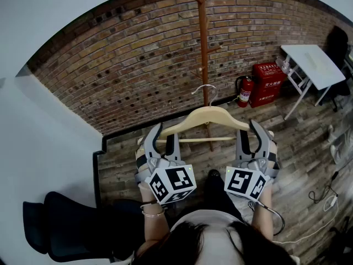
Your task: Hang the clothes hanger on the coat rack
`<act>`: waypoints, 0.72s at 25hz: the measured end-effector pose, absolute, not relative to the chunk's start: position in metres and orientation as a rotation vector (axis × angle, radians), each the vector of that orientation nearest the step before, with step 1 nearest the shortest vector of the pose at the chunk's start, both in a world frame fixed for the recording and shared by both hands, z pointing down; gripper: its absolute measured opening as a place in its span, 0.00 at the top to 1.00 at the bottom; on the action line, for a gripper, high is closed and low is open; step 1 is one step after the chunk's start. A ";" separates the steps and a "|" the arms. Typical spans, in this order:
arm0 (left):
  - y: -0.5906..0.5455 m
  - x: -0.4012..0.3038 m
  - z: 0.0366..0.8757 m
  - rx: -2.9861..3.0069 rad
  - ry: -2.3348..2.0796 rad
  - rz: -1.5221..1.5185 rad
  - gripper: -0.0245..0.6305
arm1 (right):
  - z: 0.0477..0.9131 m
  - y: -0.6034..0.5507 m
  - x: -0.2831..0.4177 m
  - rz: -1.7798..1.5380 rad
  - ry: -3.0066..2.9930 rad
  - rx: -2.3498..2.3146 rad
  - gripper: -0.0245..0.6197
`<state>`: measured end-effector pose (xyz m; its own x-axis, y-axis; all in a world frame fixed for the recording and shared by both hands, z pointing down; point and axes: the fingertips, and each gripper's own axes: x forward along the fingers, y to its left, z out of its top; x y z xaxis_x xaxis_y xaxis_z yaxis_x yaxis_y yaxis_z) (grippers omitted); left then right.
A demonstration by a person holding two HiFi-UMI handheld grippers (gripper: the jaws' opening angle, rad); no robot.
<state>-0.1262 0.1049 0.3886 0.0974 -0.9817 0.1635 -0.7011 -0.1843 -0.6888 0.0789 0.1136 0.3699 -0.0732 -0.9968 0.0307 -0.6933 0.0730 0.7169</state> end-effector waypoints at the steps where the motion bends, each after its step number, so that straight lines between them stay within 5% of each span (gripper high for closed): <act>1: 0.102 -0.125 0.387 -1.945 1.646 -0.849 0.75 | 0.369 0.111 0.079 -0.742 -1.825 1.674 0.75; 18: 0.032 -0.124 0.377 -1.968 1.661 -0.837 0.75 | 0.364 0.044 0.078 -0.726 -1.845 1.698 0.75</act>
